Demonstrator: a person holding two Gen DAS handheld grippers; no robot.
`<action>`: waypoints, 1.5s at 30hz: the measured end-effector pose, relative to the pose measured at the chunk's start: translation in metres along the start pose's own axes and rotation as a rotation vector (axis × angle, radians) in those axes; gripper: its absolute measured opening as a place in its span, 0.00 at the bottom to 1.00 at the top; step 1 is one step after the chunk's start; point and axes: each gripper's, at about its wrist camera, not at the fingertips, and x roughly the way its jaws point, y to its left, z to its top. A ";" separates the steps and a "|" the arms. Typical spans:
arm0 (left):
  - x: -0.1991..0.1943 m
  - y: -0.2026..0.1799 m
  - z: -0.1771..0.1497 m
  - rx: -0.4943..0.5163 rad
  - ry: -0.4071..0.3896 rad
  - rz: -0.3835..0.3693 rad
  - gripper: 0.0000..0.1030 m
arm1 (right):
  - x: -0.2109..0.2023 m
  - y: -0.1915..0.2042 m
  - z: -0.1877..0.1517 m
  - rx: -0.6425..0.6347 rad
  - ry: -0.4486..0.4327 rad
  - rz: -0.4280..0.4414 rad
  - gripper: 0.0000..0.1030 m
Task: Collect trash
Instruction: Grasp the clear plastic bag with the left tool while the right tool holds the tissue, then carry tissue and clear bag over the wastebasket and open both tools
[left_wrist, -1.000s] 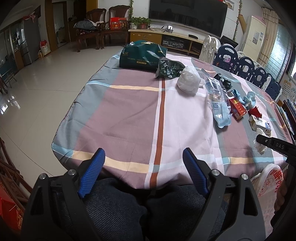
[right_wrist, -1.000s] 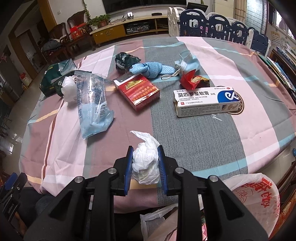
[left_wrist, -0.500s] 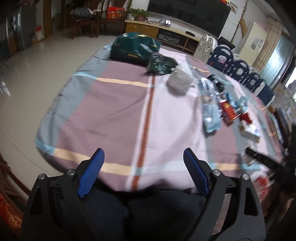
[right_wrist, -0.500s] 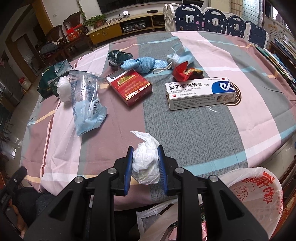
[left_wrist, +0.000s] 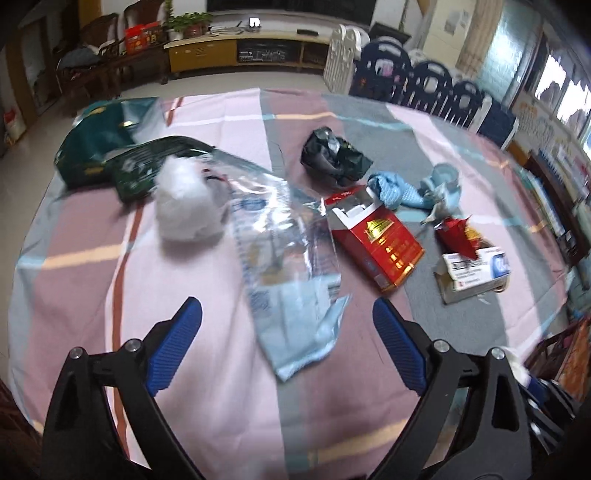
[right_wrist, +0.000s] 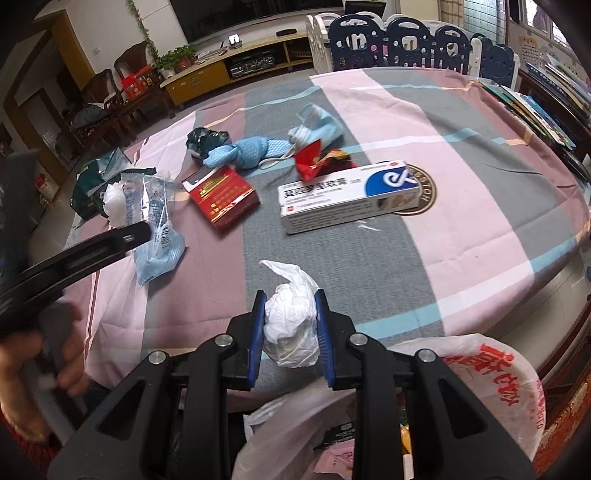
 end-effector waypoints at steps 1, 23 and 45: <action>0.012 -0.007 0.003 0.018 0.030 0.038 0.91 | -0.003 -0.004 0.000 0.006 -0.001 0.005 0.26; -0.101 0.072 -0.084 -0.119 -0.150 0.009 0.16 | -0.035 0.052 -0.019 -0.085 -0.018 0.051 0.26; -0.135 0.082 -0.121 -0.062 -0.171 -0.035 0.16 | -0.052 0.091 -0.031 -0.141 -0.040 0.037 0.26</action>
